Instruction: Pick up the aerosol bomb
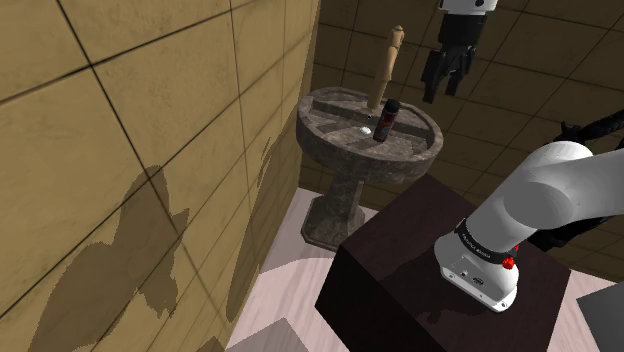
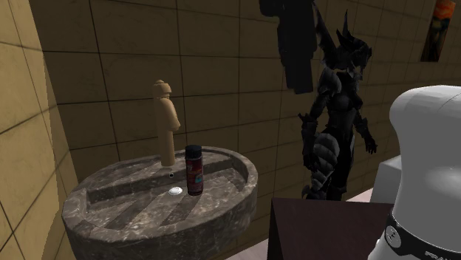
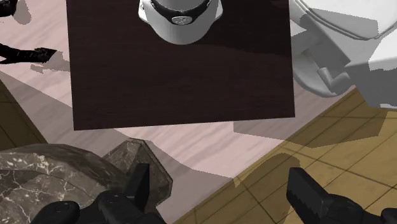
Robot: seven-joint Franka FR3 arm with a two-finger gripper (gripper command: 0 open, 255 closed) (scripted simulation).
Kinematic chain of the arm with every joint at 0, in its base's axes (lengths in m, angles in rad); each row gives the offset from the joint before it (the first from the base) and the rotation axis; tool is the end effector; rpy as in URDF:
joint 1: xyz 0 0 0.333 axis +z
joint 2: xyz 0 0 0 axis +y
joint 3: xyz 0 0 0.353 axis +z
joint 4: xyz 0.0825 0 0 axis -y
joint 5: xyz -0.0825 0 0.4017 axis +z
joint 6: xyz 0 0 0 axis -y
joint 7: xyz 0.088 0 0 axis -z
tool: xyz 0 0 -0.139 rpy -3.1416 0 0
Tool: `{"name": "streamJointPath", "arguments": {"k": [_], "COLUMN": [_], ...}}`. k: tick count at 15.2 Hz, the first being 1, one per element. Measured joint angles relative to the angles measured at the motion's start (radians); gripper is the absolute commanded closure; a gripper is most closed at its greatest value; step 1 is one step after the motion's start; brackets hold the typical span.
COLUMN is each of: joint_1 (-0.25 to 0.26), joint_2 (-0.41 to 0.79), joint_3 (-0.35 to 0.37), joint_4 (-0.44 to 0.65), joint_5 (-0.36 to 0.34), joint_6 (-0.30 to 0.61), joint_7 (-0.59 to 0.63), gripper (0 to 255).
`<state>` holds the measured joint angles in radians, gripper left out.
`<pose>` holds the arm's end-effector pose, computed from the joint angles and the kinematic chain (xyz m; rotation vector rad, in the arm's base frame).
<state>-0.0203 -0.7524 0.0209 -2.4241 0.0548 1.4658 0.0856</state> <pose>0.2848 0.0095 0.5347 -3.0893 0.1422 0.3219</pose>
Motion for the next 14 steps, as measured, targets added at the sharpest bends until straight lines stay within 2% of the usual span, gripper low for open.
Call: {"name": "streamJointPath", "arguments": {"k": [2,5,8,14], "joint_1": [-0.003,-0.021,-0.044,-0.083], "joint_2": [0.005,0.033,0.064,0.214], "joint_3": [-0.006,-0.042,-0.088,-0.18], "joint_4": [-0.005,-0.032,-0.079,-0.07], "joint_5": [-0.006,-0.043,-0.085,-0.149], "joint_6": [0.013,0.084,0.181,0.368], "joint_7": [-0.008,-0.054,-0.109,-0.213], "gripper": [0,0,0,0]}}
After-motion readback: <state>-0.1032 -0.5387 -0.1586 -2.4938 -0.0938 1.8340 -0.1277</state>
